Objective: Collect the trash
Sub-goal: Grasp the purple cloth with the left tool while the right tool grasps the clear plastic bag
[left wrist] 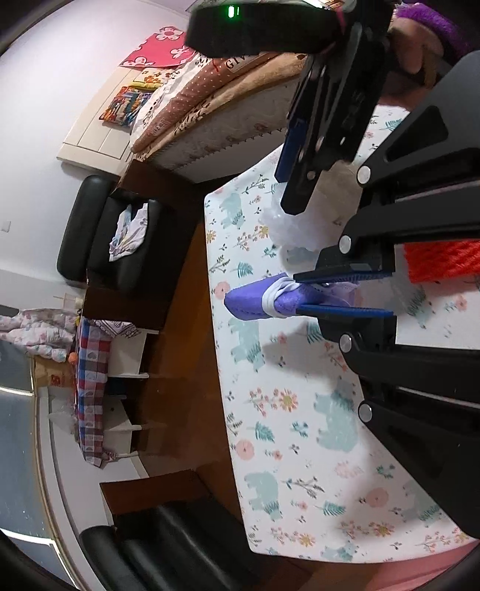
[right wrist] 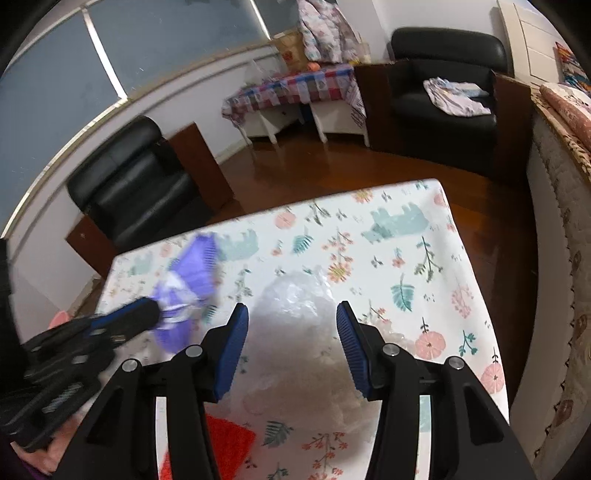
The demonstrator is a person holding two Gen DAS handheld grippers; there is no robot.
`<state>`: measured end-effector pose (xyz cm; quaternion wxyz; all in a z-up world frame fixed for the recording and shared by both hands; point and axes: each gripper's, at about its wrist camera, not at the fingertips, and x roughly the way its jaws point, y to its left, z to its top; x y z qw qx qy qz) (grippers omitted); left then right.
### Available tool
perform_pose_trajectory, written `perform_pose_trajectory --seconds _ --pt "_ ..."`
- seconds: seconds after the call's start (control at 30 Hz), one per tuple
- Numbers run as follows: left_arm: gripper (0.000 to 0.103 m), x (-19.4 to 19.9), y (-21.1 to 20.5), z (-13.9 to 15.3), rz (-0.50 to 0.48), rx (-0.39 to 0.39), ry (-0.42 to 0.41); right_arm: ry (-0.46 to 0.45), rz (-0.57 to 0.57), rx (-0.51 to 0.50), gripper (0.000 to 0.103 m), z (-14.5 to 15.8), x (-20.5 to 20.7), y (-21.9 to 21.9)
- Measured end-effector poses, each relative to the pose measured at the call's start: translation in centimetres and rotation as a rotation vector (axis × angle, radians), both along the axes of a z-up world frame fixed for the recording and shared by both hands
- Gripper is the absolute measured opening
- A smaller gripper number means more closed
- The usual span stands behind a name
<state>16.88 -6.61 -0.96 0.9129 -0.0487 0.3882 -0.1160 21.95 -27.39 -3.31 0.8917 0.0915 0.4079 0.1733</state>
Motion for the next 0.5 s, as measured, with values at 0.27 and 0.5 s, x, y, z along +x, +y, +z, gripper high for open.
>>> perform_pose_trajectory --seconds 0.27,0.5 --pt "0.011 -2.5 2.0 0.7 0.038 -0.008 -0.013 -0.017 0.039 0.05 0.019 0.1 -0.9 0.3" --pt "0.011 -5.2 3.6 2.0 0.079 -0.008 -0.05 -0.082 0.098 0.083 0.019 2.9 -3.9 2.1"
